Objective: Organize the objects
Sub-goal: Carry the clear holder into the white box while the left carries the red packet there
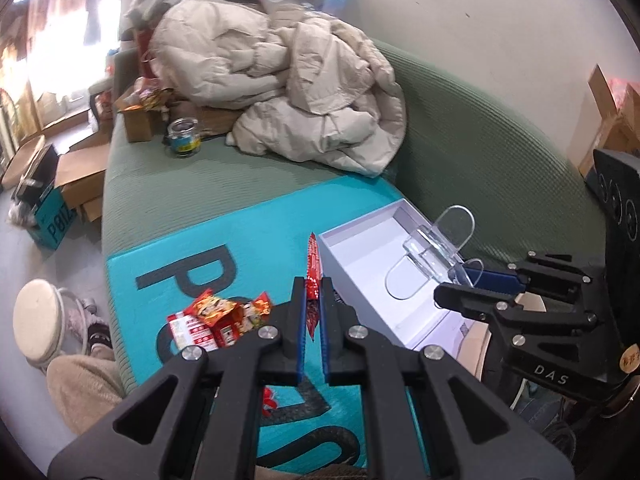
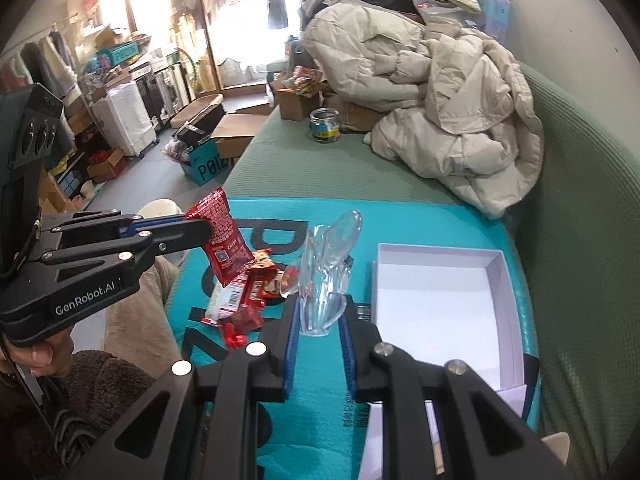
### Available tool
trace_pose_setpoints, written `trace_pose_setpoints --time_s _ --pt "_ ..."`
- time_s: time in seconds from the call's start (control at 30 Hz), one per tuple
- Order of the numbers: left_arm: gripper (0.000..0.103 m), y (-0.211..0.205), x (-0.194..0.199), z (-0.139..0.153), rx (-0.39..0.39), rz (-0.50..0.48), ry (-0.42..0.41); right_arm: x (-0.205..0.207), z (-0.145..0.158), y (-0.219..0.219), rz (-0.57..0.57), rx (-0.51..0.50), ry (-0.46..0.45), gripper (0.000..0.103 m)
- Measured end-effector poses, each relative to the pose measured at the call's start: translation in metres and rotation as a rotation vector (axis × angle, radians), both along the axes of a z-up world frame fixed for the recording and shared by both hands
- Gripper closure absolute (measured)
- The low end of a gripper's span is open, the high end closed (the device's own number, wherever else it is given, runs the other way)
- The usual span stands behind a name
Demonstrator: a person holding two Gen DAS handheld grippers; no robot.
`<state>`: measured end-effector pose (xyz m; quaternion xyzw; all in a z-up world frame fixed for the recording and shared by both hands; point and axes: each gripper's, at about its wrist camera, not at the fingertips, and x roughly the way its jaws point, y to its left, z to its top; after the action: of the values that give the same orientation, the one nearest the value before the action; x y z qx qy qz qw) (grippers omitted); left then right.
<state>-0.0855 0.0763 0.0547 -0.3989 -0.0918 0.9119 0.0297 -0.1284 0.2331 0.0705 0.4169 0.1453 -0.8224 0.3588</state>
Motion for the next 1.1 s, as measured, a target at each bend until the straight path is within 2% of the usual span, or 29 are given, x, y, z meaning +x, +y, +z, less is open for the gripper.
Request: trace_pose_setpoints --time_s 0.3,0.5,0.73,1.1 --pt "0.097 0.041 -0.032 -0.004 -0.046 -0.093 -0.033 -0.024 -0.014 0.039 -0.102 -0.034 -0.04 0.084" --pt "0.097 0.062 -0.051 -0.011 -0.043 -0.138 -0.061 -0.037 -0.02 0.061 -0.162 -0.052 -0.069 0.084" --pt "0.097 0.09 -0.064 -0.019 -0.076 -0.198 -0.083 -0.053 -0.03 0.078 -0.215 -0.044 -0.089 0.084" --pt "0.097 0.119 -0.095 -0.045 -0.064 -0.255 -0.153 -0.078 -0.051 0.099 -0.28 -0.023 -0.131 0.084"
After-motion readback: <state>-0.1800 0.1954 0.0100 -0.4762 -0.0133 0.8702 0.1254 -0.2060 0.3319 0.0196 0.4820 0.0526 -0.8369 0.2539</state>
